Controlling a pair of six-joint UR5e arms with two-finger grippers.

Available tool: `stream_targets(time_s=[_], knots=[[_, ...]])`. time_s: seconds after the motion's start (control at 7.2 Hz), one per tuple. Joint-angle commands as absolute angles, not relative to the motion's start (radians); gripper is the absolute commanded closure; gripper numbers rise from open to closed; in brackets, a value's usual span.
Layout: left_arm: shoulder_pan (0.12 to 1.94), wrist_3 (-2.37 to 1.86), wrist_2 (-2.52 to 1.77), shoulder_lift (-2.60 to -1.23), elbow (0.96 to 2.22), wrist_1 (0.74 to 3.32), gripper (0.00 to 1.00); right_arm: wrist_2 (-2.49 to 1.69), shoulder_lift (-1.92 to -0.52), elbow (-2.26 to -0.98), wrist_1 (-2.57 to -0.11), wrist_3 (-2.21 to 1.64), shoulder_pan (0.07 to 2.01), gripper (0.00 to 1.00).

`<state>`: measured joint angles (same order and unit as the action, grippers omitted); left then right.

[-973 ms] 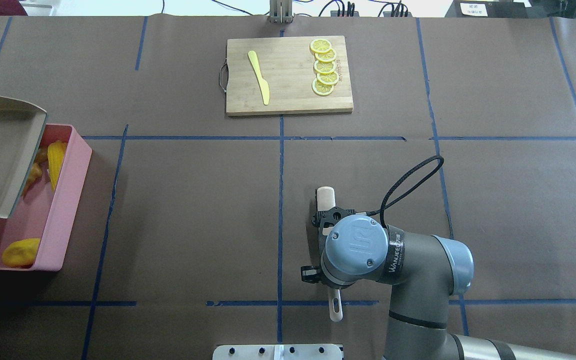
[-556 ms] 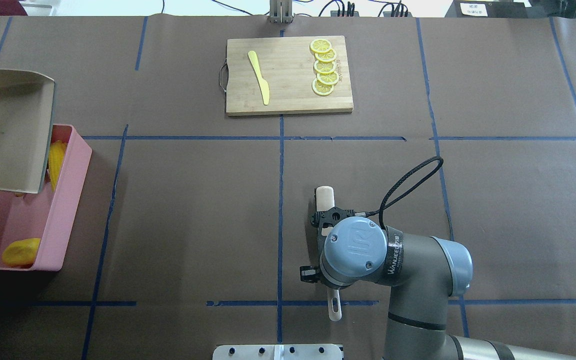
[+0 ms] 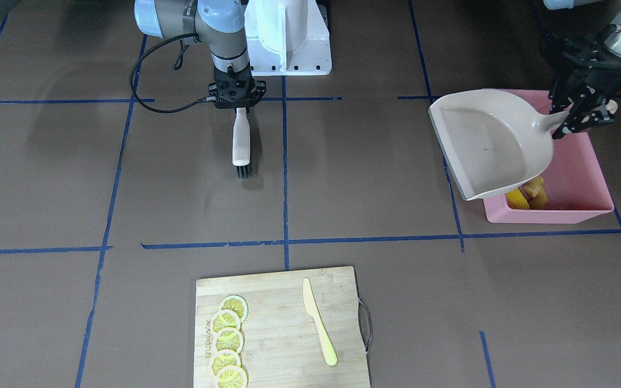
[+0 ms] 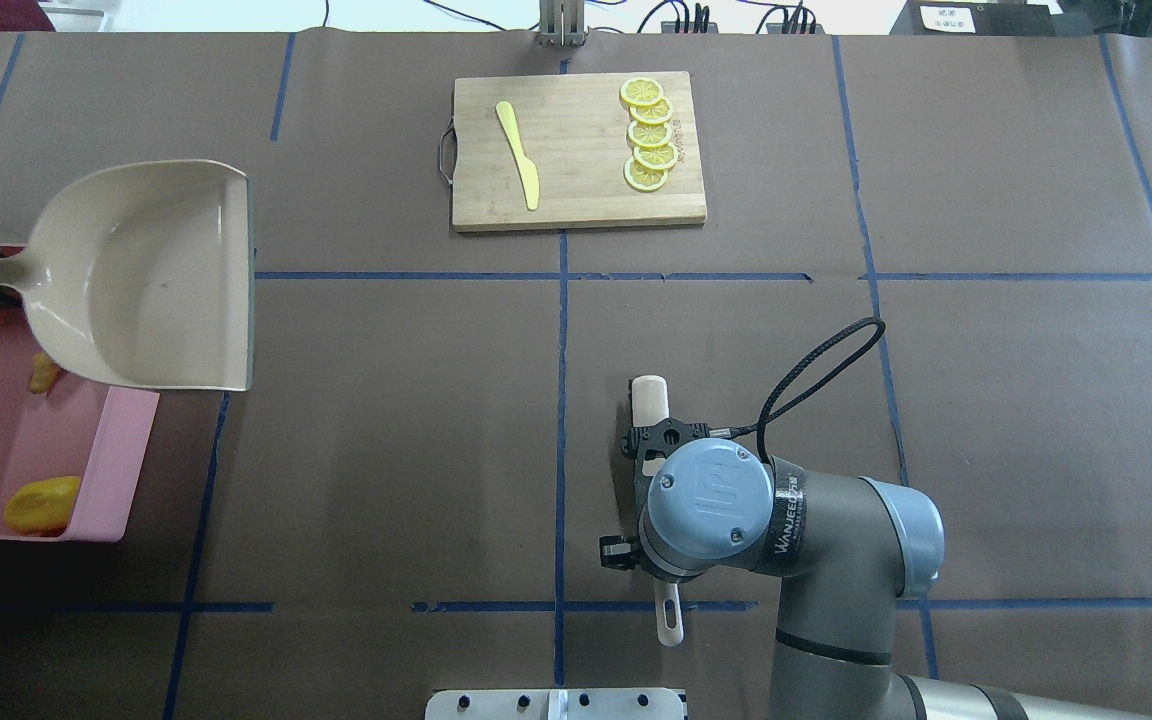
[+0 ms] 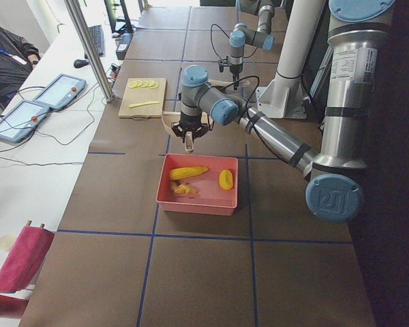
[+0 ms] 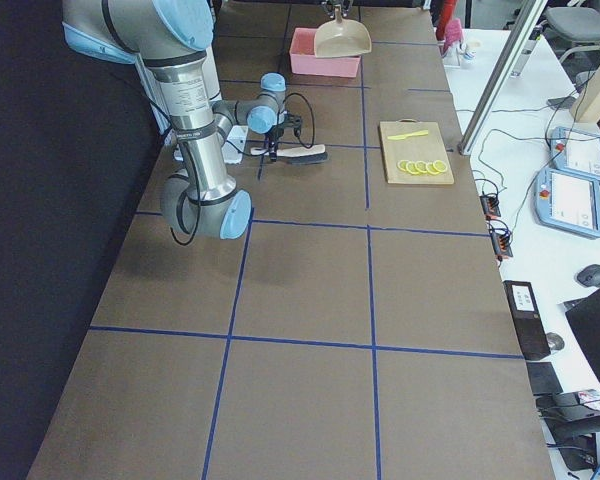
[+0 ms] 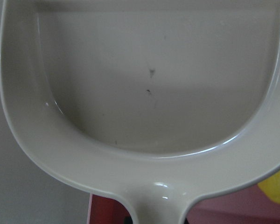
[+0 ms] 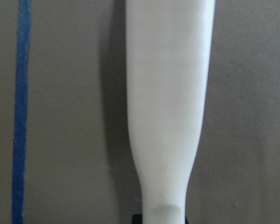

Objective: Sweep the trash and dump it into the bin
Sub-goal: 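Turn the empty dustpan upright with the left gripper above the bin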

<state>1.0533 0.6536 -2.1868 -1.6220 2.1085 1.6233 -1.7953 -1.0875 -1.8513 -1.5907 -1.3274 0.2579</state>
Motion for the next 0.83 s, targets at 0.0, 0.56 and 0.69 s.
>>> stream_targets(time_s=[0.0, 0.56, 0.69], knots=[[0.921, 0.443, -2.154, -1.696, 2.106, 1.629, 1.0, -1.81, -1.086, -1.85, -1.592, -1.306, 0.267, 1.0], [0.712, 0.237, -2.019, -1.787, 2.091, 1.629, 1.0, -1.952, -1.085, -1.836, -1.611, -1.24, 0.351, 1.0], [0.653, 0.209, -1.981, -1.822, 2.065, 1.629, 1.0, -1.977, -1.083, -1.83, -1.626, -1.238, 0.365, 1.0]])
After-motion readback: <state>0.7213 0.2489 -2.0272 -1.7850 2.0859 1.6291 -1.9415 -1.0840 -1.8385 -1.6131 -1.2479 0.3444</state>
